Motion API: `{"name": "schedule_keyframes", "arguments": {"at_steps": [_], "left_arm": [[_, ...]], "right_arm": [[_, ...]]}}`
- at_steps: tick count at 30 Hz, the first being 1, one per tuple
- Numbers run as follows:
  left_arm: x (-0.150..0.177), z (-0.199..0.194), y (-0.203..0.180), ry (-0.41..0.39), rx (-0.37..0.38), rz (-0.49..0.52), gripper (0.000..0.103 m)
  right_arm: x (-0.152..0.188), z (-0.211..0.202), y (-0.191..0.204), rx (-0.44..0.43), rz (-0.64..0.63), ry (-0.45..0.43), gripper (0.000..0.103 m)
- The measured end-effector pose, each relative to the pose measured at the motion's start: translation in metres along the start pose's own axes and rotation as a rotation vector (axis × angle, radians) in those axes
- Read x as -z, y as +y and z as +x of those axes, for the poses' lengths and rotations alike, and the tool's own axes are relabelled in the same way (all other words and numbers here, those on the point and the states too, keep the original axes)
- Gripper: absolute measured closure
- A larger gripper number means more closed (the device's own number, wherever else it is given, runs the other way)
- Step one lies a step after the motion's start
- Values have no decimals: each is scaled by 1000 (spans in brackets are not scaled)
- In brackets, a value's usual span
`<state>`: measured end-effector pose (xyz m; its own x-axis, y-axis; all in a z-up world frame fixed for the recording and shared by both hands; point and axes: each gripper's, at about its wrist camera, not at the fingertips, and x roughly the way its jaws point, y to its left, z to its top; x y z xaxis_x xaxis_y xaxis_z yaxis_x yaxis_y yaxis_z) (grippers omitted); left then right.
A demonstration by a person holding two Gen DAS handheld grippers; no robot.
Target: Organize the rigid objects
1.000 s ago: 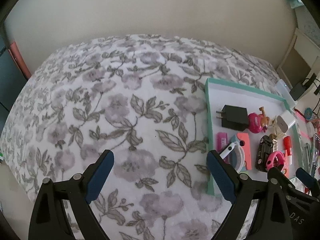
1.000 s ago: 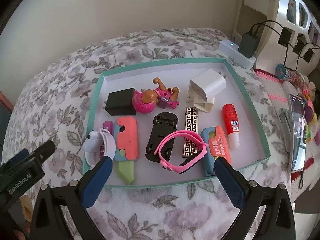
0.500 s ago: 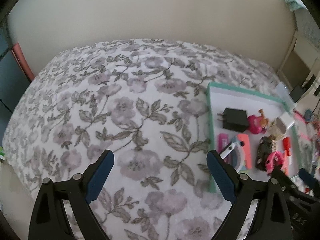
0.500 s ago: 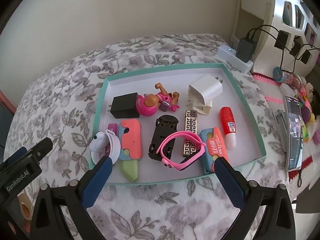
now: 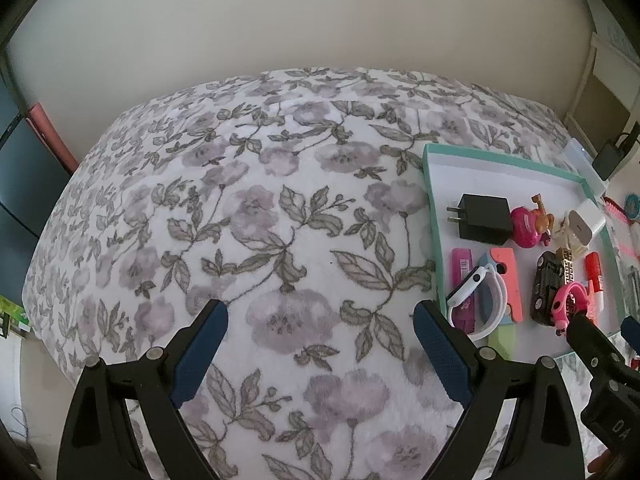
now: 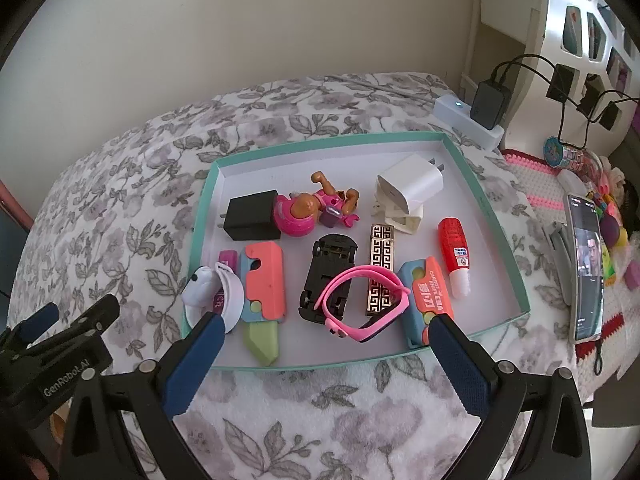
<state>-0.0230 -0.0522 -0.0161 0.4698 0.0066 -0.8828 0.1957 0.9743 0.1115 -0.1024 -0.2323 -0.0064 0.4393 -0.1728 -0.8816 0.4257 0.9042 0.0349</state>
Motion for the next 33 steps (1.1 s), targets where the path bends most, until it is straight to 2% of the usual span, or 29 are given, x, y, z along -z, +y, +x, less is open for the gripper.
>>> {"name": "schedule_keyframes", "arguments": {"at_steps": [33], "left_arm": [[1, 2, 2, 26, -41, 11, 9]], "right_arm": [[0, 2, 2, 4, -9, 7, 0]]}}
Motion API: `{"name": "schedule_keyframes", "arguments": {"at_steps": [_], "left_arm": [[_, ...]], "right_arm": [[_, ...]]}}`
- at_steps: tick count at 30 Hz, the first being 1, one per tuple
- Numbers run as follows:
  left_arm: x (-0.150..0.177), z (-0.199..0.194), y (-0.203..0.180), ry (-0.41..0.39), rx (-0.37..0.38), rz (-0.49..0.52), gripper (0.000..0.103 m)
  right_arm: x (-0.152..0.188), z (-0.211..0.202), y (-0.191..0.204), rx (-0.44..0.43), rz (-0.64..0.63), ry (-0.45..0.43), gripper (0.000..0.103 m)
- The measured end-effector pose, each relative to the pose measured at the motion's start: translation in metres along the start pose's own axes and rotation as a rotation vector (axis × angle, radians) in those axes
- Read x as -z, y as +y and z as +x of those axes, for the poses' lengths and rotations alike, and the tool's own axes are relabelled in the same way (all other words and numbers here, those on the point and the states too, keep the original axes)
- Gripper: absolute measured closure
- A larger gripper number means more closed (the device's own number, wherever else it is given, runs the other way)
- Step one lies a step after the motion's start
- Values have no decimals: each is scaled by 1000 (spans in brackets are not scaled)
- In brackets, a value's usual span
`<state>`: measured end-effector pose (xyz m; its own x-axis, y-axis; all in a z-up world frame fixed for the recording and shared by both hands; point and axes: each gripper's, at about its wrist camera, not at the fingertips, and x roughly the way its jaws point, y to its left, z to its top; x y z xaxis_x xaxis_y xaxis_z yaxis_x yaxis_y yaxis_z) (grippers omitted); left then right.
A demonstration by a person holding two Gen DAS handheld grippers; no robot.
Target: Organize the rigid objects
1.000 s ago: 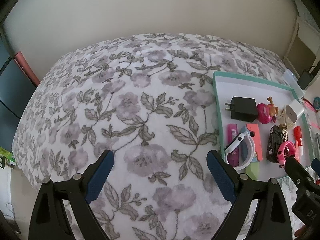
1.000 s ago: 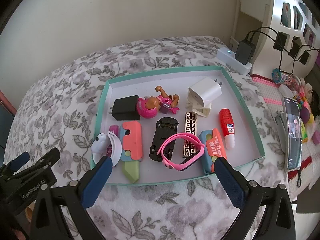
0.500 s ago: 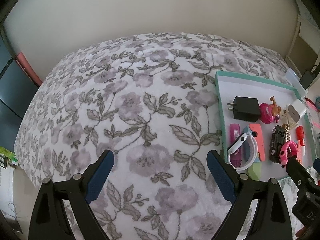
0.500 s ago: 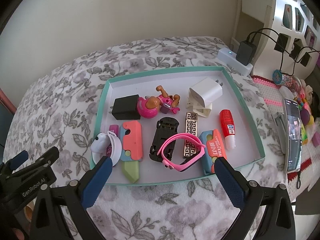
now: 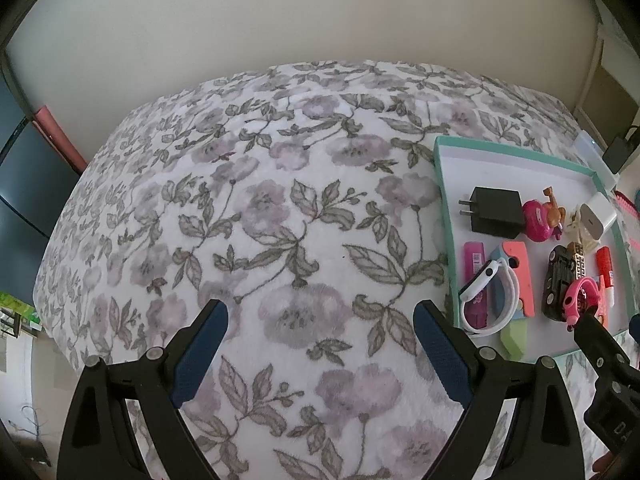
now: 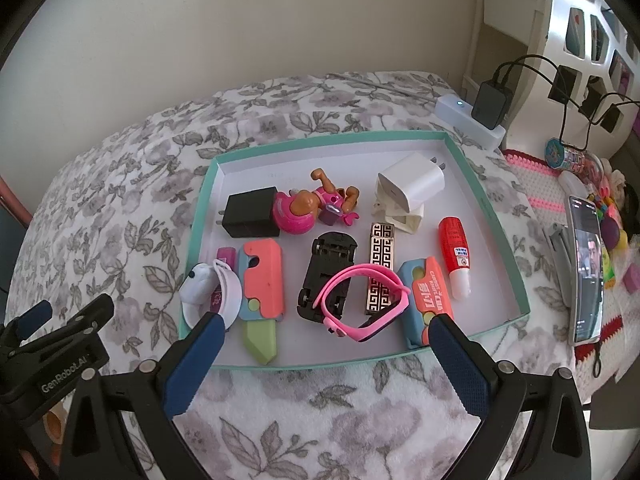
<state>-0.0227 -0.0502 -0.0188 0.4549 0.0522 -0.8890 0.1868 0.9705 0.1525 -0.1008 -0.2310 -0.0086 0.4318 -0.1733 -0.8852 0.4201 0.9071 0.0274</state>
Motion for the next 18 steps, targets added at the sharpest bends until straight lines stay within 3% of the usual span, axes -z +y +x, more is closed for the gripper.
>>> {"name": "schedule_keyframes", "arguments": {"at_steps": [18], "left_arm": [[1, -2, 2, 17, -9, 2, 9]], "right_arm": [[2, 3, -1, 2, -4, 15, 0]]}}
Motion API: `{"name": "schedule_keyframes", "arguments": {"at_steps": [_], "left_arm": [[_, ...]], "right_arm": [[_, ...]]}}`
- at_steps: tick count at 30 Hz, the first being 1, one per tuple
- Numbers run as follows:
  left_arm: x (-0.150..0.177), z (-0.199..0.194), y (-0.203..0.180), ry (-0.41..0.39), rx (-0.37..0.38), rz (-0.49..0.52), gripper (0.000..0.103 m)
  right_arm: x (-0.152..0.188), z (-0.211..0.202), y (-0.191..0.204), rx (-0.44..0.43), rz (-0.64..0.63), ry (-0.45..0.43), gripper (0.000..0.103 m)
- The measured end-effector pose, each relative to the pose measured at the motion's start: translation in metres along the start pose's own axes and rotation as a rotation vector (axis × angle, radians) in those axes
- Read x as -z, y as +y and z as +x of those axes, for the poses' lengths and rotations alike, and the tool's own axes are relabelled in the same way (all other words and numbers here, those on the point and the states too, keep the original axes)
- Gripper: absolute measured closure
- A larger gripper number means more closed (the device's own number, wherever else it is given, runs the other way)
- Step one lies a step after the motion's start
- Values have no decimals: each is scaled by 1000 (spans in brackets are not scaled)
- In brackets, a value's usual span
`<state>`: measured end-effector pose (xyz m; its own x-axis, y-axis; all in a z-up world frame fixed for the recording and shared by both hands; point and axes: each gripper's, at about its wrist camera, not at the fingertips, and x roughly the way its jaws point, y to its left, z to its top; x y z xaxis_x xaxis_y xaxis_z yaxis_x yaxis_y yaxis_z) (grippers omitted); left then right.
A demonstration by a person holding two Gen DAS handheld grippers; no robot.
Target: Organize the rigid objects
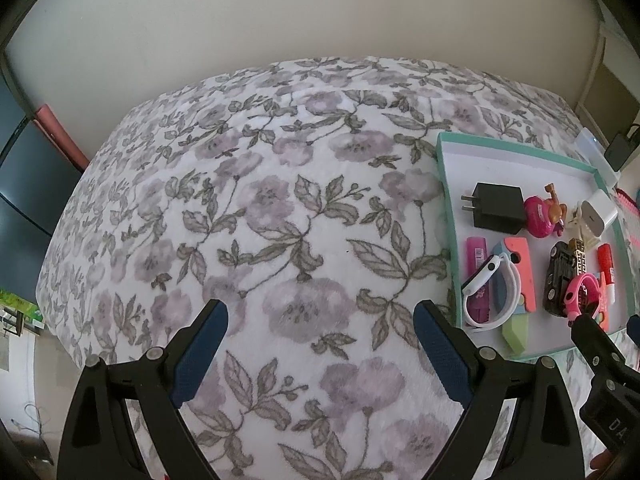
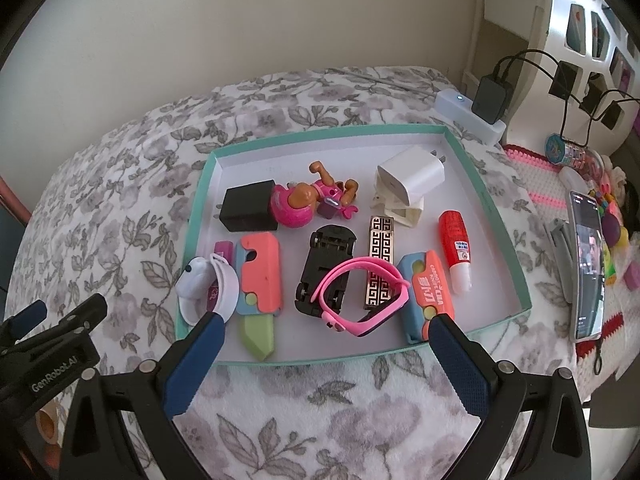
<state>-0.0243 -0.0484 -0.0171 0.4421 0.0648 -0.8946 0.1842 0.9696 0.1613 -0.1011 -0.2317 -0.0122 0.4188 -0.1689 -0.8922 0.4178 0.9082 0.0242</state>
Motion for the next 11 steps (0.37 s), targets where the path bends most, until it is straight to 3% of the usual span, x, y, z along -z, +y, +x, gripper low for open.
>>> {"name": "schedule_keyframes", "arguments": {"at_steps": [11], "left_arm": [[1, -5, -1, -18, 14, 1, 9]], "right_arm": [[0, 0, -1, -3, 2, 2, 0]]}}
